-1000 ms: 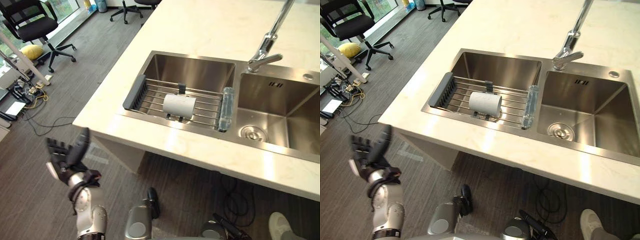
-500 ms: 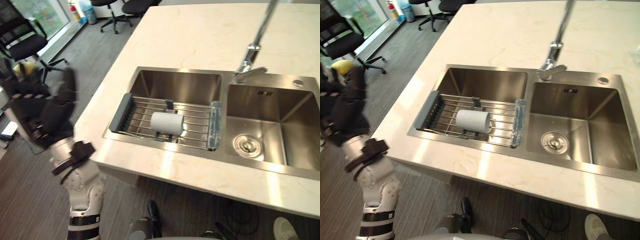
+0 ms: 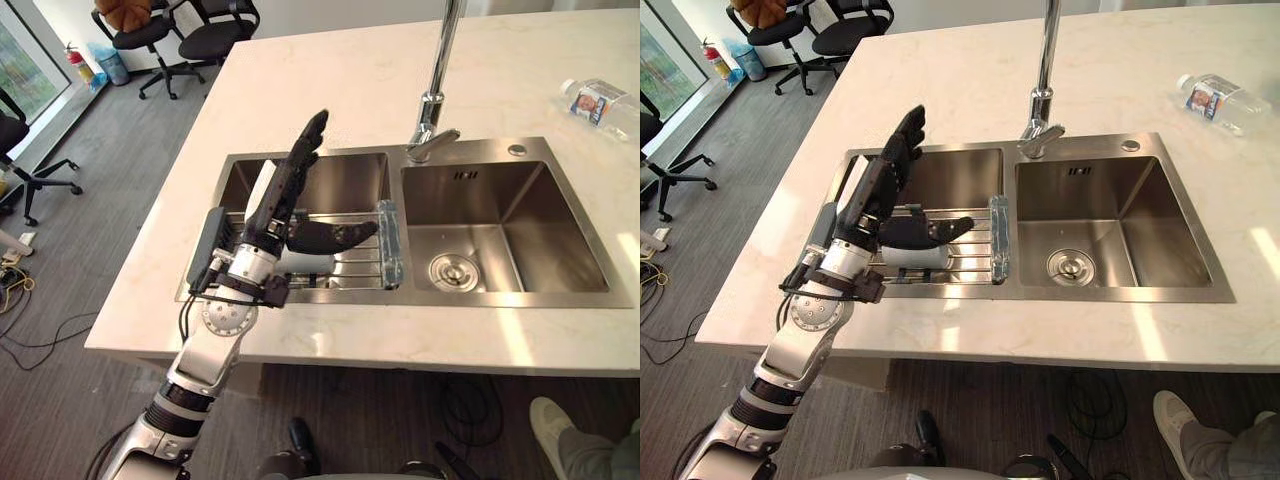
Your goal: Walk over to the sink, pick up the cup, carry it to the dishwasher, place the cup inside the dishwasher, then close the dishwasher door
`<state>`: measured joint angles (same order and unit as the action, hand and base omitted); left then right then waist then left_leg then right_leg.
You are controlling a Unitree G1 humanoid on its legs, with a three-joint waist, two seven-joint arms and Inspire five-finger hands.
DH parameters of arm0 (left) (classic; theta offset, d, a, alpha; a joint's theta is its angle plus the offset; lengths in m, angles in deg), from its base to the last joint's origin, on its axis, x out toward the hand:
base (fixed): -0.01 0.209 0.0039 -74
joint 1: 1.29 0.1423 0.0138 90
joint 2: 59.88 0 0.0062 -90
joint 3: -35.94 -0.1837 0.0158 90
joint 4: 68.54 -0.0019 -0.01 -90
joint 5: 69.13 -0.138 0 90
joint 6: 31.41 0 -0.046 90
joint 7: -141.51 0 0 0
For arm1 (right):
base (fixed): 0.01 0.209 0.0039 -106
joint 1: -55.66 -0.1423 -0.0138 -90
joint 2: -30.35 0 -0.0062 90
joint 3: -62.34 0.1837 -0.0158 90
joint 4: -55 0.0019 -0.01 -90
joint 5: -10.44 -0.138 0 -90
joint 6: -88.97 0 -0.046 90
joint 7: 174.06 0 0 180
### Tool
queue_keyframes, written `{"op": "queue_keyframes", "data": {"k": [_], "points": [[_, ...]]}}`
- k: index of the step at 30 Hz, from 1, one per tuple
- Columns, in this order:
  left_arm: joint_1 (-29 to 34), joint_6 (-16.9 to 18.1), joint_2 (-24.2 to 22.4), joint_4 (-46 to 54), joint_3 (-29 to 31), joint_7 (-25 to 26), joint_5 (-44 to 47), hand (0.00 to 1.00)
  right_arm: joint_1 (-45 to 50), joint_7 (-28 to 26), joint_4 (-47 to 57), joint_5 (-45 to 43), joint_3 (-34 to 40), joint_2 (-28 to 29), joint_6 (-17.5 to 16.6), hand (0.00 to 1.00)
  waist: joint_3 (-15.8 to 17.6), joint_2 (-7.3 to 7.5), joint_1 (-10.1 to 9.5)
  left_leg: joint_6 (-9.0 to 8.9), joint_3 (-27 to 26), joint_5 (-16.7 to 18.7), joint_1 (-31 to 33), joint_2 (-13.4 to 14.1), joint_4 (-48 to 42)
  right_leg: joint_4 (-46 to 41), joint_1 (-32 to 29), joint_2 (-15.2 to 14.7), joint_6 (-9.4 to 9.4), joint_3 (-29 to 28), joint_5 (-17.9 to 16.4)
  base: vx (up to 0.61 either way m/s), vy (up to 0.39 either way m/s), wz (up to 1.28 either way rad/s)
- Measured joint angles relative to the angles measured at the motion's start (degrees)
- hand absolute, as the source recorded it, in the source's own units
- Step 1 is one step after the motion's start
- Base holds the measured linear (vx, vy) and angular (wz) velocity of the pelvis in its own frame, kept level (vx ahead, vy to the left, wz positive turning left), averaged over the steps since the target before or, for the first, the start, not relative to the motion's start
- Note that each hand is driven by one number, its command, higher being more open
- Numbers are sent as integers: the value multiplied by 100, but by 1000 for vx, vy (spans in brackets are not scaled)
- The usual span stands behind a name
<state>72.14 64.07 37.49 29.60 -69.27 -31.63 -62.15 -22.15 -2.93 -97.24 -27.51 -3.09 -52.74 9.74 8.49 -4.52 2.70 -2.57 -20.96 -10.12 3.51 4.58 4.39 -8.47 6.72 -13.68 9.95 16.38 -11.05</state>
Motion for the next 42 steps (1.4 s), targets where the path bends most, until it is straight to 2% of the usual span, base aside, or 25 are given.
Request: {"op": "queue_keyframes", "data": {"k": [3,6,12,19,23,34,42], "points": [[-3,3,91,4,186,240,-447,100,39,18,-10,-80,8,-8,28,100,-69,6,-9,-7,73,-16,-4,-56,49,41,-16,-16,14,-15,51,-19,20,-2],[-80,3,259,26,285,262,-955,100,80,7,-7,-82,78,4,27,100,-122,18,-6,10,91,-22,-2,-92,48,44,-16,-46,29,-3,59,0,0,0],[-276,-115,610,29,127,-232,-1724,100,80,-70,-45,-78,241,32,27,100,-128,22,6,60,306,-60,52,-136,48,62,-10,-57,38,84,63,9,-7,6],[-341,-266,1027,-254,-169,-929,-1796,100,76,-93,-73,-79,266,26,28,100,-151,23,15,86,360,-84,82,-161,46,64,-11,-76,46,128,68,-2,-4,2],[-370,-390,1226,-468,-348,-1110,-2133,100,70,-93,-126,-96,264,8,28,100,-179,21,19,92,372,-91,89,-165,45,63,-11,-78,51,137,70,-3,-2,1],[-519,-385,1462,-919,-354,-1313,-2499,100,29,-91,-174,-131,265,-17,47,100,-187,22,70,94,383,-94,99,-168,45,57,-20,-81,57,148,72,0,0,0],[-706,-163,1581,-1478,-583,-1721,-2515,100,-21,-74,-166,-141,246,-72,104,100,-185,21,147,94,388,-111,100,-166,44,73,-28,-80,66,156,78,0,0,0]]}}
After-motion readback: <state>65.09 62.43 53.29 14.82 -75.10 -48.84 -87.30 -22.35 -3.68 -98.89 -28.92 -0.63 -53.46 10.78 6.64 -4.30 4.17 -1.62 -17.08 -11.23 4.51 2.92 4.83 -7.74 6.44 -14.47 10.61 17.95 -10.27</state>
